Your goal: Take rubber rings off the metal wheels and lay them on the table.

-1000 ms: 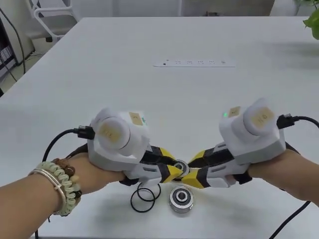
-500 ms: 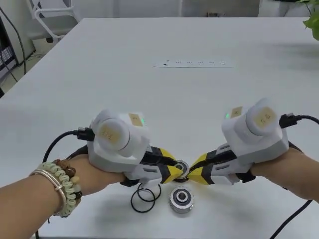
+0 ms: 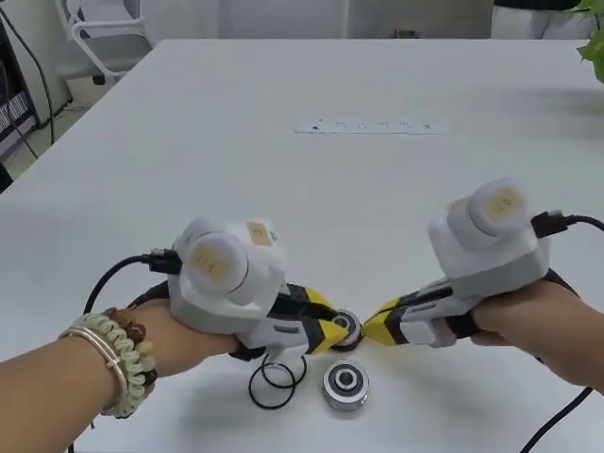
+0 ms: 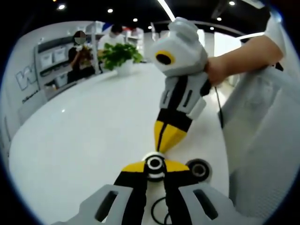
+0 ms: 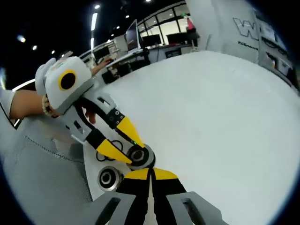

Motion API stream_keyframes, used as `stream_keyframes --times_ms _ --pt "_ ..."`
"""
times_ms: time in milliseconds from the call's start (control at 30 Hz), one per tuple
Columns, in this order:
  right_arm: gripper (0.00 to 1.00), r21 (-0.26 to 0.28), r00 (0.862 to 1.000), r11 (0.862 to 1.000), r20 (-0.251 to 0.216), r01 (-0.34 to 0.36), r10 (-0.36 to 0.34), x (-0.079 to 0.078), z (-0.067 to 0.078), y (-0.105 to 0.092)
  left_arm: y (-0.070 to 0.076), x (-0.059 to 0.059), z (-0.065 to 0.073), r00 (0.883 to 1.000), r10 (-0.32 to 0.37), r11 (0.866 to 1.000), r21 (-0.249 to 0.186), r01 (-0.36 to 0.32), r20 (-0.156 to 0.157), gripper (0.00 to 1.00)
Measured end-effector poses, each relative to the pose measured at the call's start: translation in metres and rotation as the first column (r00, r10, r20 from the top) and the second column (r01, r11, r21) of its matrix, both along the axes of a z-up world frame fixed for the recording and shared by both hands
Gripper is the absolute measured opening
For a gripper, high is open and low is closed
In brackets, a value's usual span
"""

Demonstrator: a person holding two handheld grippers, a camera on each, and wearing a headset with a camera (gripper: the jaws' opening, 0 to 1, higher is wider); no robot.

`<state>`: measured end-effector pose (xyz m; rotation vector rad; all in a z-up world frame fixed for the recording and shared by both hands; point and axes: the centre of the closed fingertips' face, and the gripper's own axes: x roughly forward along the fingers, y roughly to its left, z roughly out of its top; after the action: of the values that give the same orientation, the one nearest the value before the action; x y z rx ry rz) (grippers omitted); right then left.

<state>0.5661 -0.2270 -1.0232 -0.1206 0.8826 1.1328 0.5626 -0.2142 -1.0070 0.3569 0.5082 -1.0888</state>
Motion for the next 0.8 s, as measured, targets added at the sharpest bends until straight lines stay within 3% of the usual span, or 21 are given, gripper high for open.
stream_keyframes --times_ms 133,233,333,400,800 --pt "0.00 0.049 0.993 0.996 -0.098 0.073 -0.068 -0.003 0.000 0.001 0.000 0.000 0.000 1.000 0.001 1.000 -0.006 -0.001 0.001 0.14" --pt "0.00 0.090 0.976 0.986 -0.181 0.143 -0.125 0.001 0.000 0.000 0.000 0.000 0.000 1.000 0.001 1.000 -0.012 -0.001 0.003 0.14" --pt "0.00 0.158 0.944 0.961 -0.278 0.229 -0.179 0.002 0.007 0.003 0.000 0.000 0.000 1.000 0.001 1.000 -0.013 -0.001 0.005 0.14" --pt "0.00 0.187 0.932 0.952 -0.315 0.244 -0.177 -0.003 0.010 0.005 0.000 0.000 0.000 1.000 0.003 1.000 -0.015 -0.003 0.007 0.14" --pt "0.00 0.156 0.963 0.973 -0.236 0.171 -0.131 -0.010 0.016 0.012 0.002 -0.001 0.000 1.000 0.008 0.999 -0.036 -0.008 0.009 0.14"
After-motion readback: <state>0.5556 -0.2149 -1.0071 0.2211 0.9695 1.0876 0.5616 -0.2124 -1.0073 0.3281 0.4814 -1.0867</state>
